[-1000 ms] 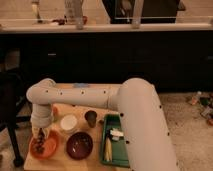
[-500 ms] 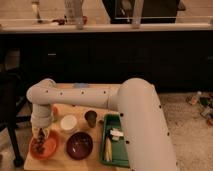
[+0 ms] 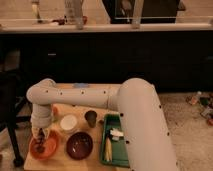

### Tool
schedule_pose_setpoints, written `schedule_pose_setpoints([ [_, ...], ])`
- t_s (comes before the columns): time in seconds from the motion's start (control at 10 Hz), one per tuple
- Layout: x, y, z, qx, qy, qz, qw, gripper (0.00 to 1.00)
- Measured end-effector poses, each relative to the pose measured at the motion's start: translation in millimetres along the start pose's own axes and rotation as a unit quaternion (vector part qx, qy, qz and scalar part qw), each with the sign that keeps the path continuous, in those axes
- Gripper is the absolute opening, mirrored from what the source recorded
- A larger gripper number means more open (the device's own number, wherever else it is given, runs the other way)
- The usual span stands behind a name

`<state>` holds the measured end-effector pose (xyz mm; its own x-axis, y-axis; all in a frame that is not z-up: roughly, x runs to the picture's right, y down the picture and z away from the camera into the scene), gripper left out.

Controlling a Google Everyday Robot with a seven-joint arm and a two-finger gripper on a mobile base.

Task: Place grapes in red bowl

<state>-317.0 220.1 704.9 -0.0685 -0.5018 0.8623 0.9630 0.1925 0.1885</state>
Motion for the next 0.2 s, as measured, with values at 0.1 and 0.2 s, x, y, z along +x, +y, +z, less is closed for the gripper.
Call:
schedule_pose_setpoints([
  [0.1, 0.0, 0.0, 0.0, 0.0, 0.0, 0.0, 1.0, 0.8],
  [0.2, 0.0, 0.0, 0.0, 0.0, 0.0, 0.0, 1.0, 0.8],
])
